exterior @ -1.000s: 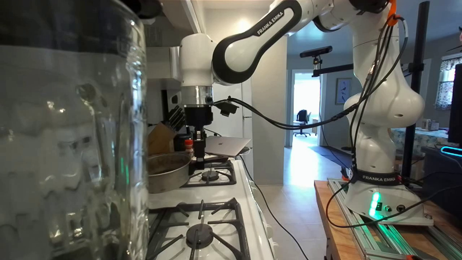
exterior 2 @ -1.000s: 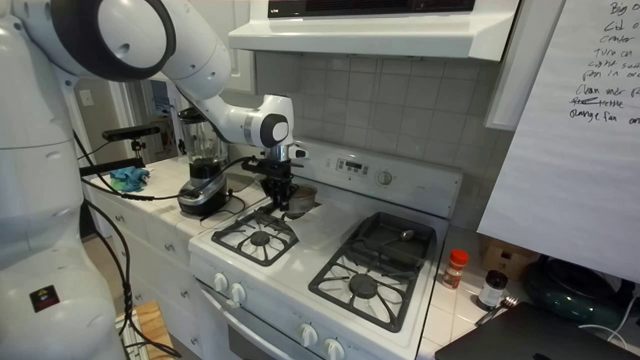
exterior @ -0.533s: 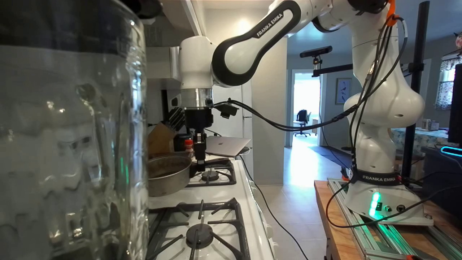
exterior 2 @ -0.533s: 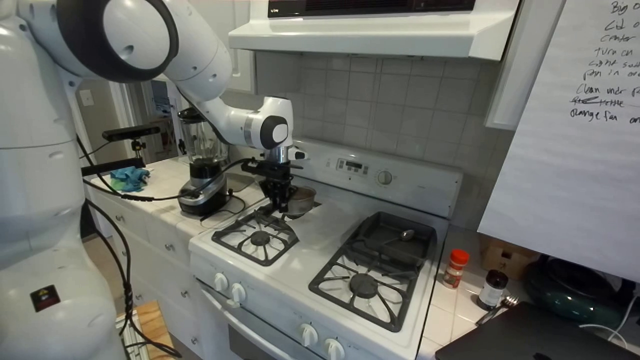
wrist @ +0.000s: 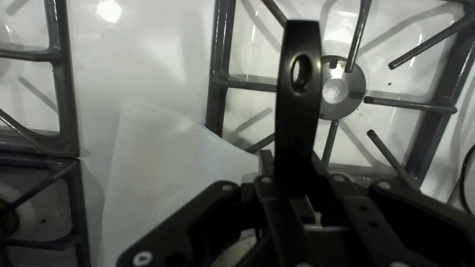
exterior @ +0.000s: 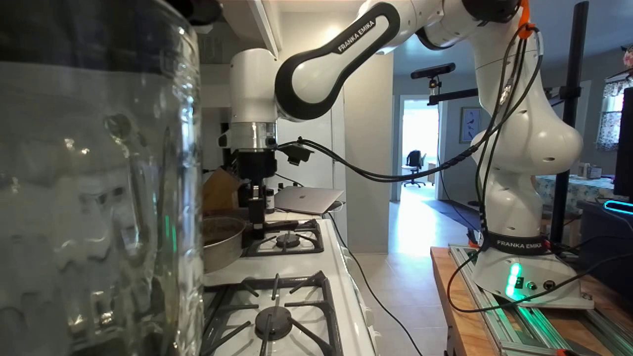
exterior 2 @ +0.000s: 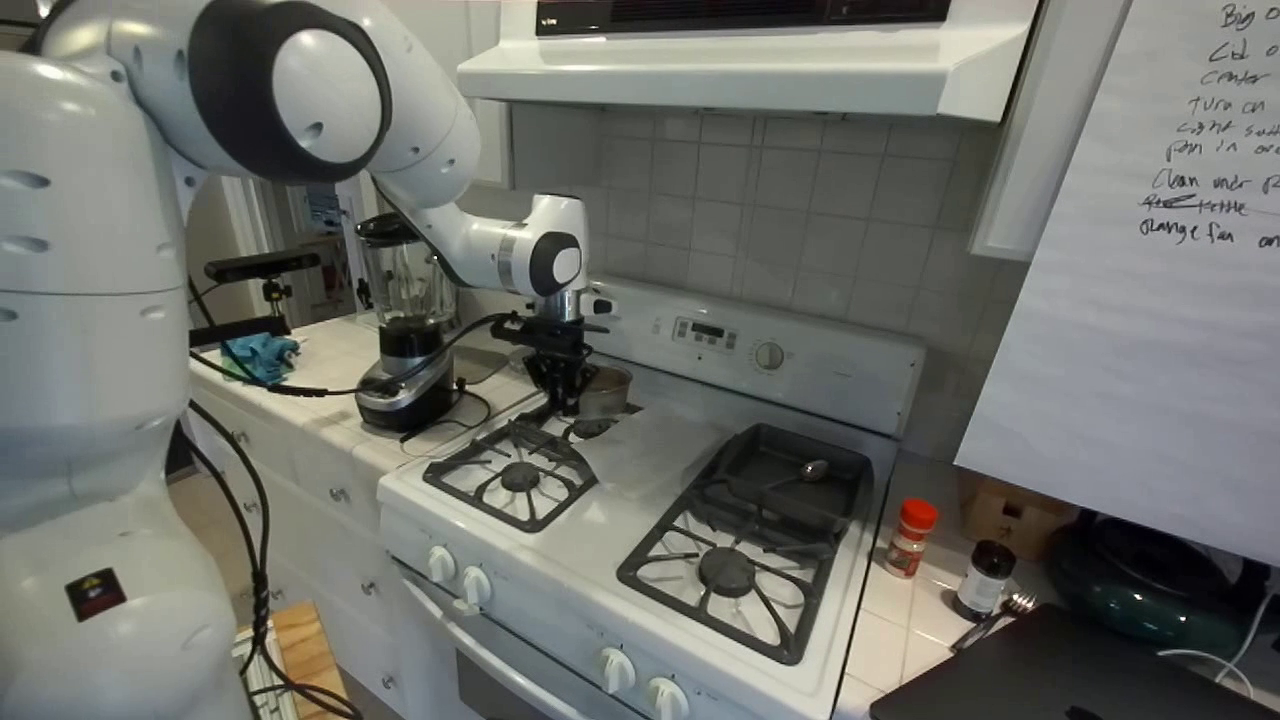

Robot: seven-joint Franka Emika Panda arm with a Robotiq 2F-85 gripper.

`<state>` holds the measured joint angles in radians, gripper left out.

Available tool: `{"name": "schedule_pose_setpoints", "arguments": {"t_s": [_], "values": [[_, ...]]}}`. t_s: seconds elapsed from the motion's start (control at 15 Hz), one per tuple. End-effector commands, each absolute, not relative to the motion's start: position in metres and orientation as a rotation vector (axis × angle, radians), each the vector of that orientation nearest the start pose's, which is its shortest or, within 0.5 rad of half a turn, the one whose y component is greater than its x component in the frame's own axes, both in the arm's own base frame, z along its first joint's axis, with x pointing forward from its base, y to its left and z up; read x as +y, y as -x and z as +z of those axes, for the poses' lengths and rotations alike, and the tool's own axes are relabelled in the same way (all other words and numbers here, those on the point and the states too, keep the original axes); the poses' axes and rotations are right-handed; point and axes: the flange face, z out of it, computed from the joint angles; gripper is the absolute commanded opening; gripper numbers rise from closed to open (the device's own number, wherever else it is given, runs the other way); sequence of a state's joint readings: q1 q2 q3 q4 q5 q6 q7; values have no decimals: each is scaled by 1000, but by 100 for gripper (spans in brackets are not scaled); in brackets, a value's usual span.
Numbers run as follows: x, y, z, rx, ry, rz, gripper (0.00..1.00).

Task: Move the pot from the right bottom plate to the left top plate of the stove

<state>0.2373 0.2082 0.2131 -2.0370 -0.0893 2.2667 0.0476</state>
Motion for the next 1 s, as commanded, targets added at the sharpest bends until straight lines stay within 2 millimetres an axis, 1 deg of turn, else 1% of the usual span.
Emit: {"name": "schedule_pose_setpoints", "arguments": {"t_s": [0.0, 0.2, 0.4, 0.67, 0.93], "values": [[272, -559, 344, -765, 3076, -71, 6], [288, -568, 335, -811, 3071, -72, 6], [299, -573, 321, -847, 3070, -59, 6], [308, -582, 306, -868, 3076, -59, 6], [312, -591, 297, -874, 3072, -56, 6]]}}
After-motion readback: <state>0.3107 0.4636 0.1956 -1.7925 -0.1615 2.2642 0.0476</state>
